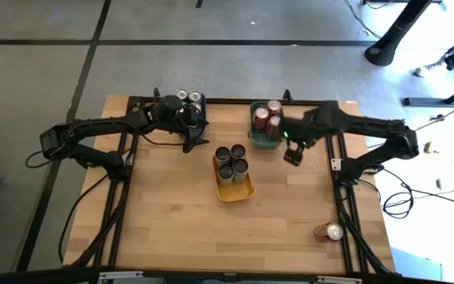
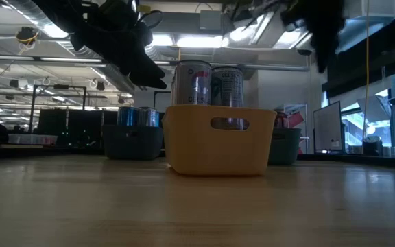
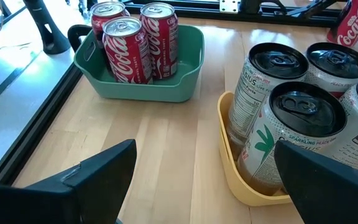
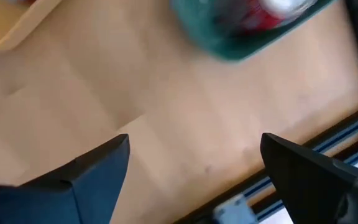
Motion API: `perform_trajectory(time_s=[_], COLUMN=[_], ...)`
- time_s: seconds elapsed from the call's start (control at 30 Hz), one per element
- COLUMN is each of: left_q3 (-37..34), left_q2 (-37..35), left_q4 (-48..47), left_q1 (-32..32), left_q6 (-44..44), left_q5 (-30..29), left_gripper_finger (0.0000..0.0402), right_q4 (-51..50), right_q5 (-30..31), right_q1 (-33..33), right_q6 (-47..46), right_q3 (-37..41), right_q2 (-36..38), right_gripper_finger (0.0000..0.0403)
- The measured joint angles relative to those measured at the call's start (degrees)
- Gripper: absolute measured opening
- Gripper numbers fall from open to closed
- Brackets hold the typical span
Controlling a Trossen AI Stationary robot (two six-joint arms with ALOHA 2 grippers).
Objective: Sort soda cans
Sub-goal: Put the red soda can into the green bin
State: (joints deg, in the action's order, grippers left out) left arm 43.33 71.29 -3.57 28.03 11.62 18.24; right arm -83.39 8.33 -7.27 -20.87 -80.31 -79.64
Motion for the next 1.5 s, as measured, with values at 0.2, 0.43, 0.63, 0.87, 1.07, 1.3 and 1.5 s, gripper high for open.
perform_trajectory(time_s=[0.2,0.43,0.63,0.87,1.07,1.3,1.5], left_q3=[0.0,0.0,0.0,0.0,0.0,0.0,0.0], left_q2=[0.0,0.0,0.0,0.0,0.0,0.0,0.0], left_q4=[0.0,0.2,1.0,0.9,1.7,1.2,1.2], left_q1=[0.0,0.0,0.0,0.0,0.0,0.0,0.0], left_q6=[-0.6,3.1,2.7,2.1,1.7,0.7,-1.1], left_q5=[0.0,0.0,0.0,0.0,0.0,0.0,0.0], left_gripper_finger=[0.0370,0.0370,0.0370,0.0370,0.0370,0.0370,0.0370], right_q4=[-3.9,-6.6,-6.3,-6.6,-4.4,6.6,16.7], right_q5=[-4.2,-5.1,-6.3,-7.3,-8.0,-3.9,-2.7], right_q1=[13.1,25.7,34.3,44.0,55.5,58.1,57.6], right_q6=[-9.1,-23.1,-32.6,-39.0,-46.1,-46.8,-49.3], right_q3=[2.3,2.8,2.8,2.8,2.8,2.8,2.8], right_q2=[3.7,4.5,4.6,4.6,4.5,3.8,1.3], right_gripper_finger=[0.0360,0.0360,0.0360,0.0360,0.0360,0.0360,0.0360])
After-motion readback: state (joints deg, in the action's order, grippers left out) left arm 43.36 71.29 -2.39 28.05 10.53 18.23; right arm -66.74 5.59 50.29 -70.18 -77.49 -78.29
